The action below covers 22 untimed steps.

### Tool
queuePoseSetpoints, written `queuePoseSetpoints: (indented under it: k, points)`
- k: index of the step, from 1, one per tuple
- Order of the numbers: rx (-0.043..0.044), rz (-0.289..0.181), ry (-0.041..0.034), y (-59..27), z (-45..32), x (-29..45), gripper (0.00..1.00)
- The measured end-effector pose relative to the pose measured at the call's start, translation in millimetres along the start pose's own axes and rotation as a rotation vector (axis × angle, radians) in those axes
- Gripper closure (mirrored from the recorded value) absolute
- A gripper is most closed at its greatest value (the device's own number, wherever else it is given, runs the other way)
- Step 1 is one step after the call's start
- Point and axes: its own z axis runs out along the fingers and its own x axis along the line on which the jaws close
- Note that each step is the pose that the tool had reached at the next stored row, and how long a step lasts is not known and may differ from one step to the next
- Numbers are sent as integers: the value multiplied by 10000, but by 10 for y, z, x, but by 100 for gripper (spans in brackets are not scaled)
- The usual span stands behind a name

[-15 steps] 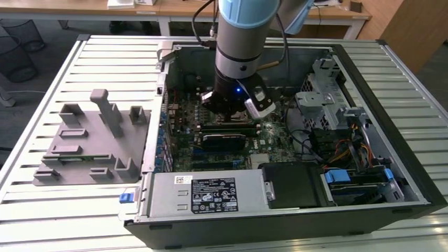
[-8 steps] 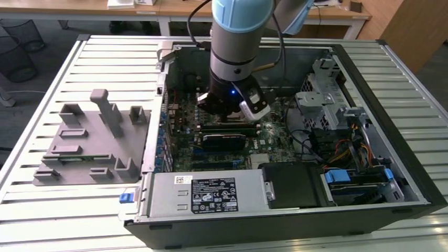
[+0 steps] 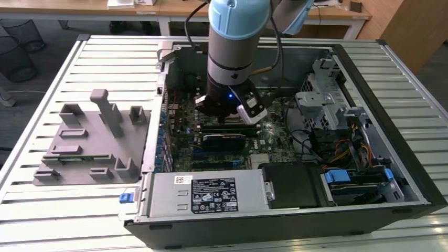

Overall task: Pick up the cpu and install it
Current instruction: 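Install the second cpu locking lever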

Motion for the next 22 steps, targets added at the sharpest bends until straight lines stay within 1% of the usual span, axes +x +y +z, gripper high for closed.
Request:
queuePoseSetpoints:
  k: [4, 7, 11, 16, 18, 22]
  points:
    - [-36, -1, -4, -23, 3, 18, 89]
    - [-78, -3, -8, -37, 4, 34, 89]
    - [-200, -5, -21, -52, 8, 58, 89]
    - [-297, -10, -31, -59, 44, 72, 89]
    - [-356, -10, -36, -62, 59, 73, 89]
    - [-543, -17, -56, -70, 74, 79, 89]
